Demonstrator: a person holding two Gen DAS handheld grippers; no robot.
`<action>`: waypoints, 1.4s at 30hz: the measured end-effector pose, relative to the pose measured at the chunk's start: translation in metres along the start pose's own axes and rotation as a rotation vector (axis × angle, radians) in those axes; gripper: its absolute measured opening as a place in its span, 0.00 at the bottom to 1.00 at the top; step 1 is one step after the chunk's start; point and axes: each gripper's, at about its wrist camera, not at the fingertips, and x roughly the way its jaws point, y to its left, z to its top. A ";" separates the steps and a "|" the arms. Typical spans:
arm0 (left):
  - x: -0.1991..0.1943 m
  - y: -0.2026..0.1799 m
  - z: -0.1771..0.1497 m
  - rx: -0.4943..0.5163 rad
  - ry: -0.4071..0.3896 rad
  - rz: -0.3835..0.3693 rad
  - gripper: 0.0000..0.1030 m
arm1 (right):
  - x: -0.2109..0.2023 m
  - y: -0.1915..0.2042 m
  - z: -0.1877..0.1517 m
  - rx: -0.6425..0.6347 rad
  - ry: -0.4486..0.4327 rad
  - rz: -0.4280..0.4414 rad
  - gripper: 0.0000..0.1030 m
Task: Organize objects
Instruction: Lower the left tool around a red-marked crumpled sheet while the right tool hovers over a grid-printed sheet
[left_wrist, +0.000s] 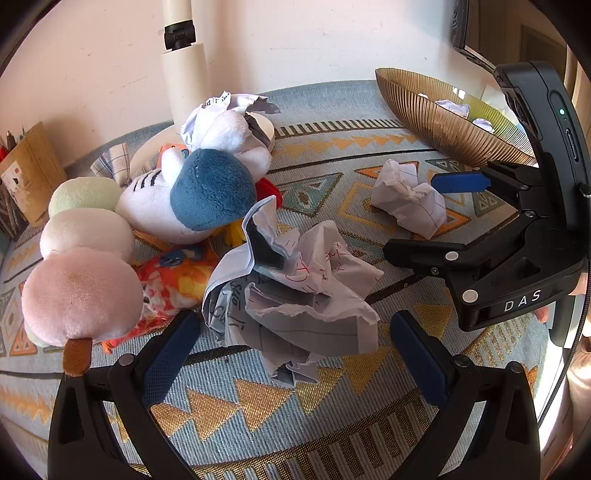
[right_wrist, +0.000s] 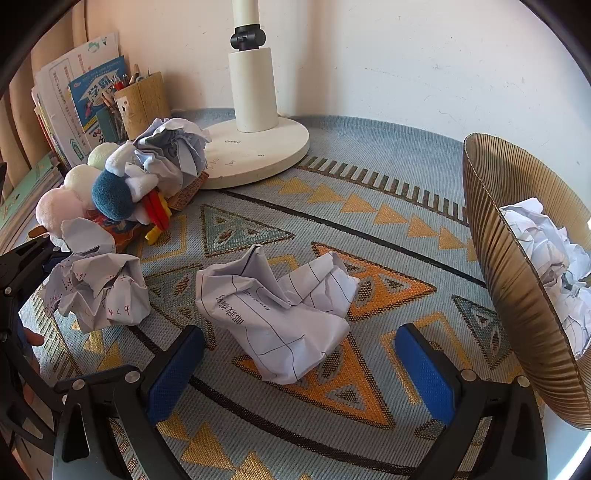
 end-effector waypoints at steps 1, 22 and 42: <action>0.000 0.000 0.000 0.000 0.000 0.000 1.00 | 0.000 0.000 0.000 0.000 0.000 0.000 1.00; 0.001 0.001 0.002 0.001 0.000 0.000 1.00 | 0.000 -0.001 0.001 -0.001 0.000 0.001 1.00; 0.001 0.001 0.002 0.001 0.001 0.000 1.00 | -0.004 -0.001 -0.001 -0.002 -0.002 0.005 1.00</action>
